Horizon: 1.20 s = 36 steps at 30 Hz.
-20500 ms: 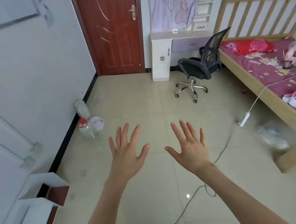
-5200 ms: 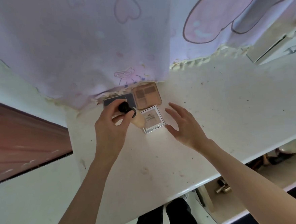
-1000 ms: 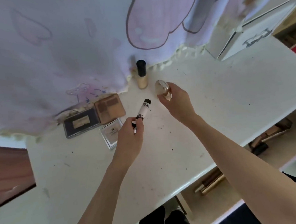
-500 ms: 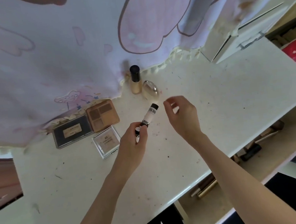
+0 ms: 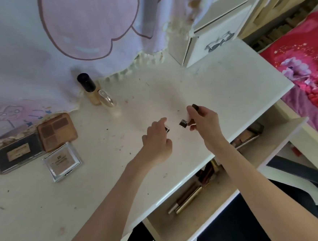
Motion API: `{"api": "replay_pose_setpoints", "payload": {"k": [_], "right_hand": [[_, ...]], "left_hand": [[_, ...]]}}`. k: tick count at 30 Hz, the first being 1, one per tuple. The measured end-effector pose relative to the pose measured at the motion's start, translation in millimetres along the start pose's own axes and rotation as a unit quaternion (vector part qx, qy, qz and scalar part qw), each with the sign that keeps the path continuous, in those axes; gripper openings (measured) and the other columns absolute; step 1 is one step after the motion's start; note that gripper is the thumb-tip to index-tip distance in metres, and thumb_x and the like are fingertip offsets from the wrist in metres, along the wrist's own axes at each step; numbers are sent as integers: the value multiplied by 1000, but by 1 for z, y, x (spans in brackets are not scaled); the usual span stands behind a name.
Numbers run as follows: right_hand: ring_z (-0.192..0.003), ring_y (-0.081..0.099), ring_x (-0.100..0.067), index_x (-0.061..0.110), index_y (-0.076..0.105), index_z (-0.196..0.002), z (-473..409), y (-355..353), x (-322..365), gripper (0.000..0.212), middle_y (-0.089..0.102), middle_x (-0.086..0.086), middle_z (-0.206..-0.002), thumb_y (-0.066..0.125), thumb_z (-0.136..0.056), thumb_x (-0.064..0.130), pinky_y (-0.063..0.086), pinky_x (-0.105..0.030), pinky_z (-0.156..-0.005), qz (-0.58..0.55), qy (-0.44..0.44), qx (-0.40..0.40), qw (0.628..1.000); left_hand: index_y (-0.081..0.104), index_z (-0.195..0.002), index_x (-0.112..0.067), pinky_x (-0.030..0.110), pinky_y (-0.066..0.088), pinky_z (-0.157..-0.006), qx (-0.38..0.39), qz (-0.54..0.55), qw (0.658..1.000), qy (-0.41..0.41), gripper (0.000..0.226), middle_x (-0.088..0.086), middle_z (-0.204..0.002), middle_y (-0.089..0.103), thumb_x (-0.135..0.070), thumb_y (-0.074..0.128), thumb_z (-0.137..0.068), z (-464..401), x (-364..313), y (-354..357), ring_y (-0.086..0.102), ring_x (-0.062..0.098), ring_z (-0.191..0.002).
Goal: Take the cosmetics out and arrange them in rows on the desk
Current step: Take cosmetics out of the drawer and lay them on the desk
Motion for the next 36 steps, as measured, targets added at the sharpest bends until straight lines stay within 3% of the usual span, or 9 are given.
{"api": "replay_pose_setpoints", "payload": {"k": [2,6,14,19,21,23,27,30,36], "right_hand": [[-52,55,-17,5,63,-77,-17,-14,-1,22,60,-2,-61,61,-86,25,52,-38,-69,24,7,-31,999],[-52,60,-14,9,58,-104,-45,-30,2,26,66,-8,-75,63,-85,26,50,-25,-62,48,0,-67,997],[-41,55,1,9,62,-99,-93,-33,14,21,63,-3,-70,62,-85,25,39,-4,-45,102,-47,-70,991],[-97,63,-23,10,55,-124,-116,-24,29,42,68,-12,-99,60,-86,29,48,-29,-87,133,-55,-65,987],[-101,62,-24,9,52,-125,-119,-21,34,45,67,-8,-103,60,-87,30,47,-34,-92,108,-48,-72,990],[-101,63,-23,9,57,-120,-117,-19,36,36,65,-4,-103,58,-88,27,48,-37,-94,75,-39,-81,993],[-94,64,-19,11,68,-104,-117,-21,32,23,69,-2,-96,49,-91,14,52,-27,-81,61,-44,-78,994],[-86,61,-16,9,69,-106,-121,-26,35,26,70,-5,-98,47,-92,11,44,-16,-63,115,-81,-68,988],[-106,60,-19,5,62,-117,-133,-33,35,28,65,-9,-115,51,-92,10,33,-8,-80,251,-160,-30,954]], "left_hand": [[15,-145,-12,30,28,-97,-13,-73,997,24,59,10,-133,31,-1,37,-91,-19,-8,6,32,26,-121],[53,-122,-7,13,30,-78,-96,-1,994,60,32,11,-112,41,-6,49,-90,-54,-16,9,47,26,-104],[51,-106,-8,39,44,-80,-239,49,969,37,17,8,-100,59,-13,52,-90,-111,-48,8,51,26,-93],[54,-114,-8,21,39,-81,-238,128,963,2,26,8,-113,48,-15,55,-89,-137,-58,10,52,20,-90],[55,-117,-7,30,47,-86,-240,158,958,-1,28,9,-112,47,-15,51,-91,-142,-61,11,53,20,-91],[58,-114,-7,40,52,-83,-234,184,955,7,25,10,-109,52,-15,47,-94,-146,-63,13,57,25,-94],[60,-90,-3,23,42,-66,-219,173,959,50,24,12,-83,64,-13,39,-96,-151,-68,14,56,25,-76],[57,-89,1,24,34,-58,-183,179,965,62,23,17,-82,61,0,34,-88,-155,-73,12,51,27,-72],[45,-74,-5,16,29,-55,-159,153,971,85,22,9,-75,46,12,32,-75,-158,-81,15,46,27,-73]]}}
Point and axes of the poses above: each hand's wrist, its own z-axis away from the middle knuckle, its own y-axis out of the palm, x = y × z, the point moved 1 cm from there along -z, towards the middle knuckle
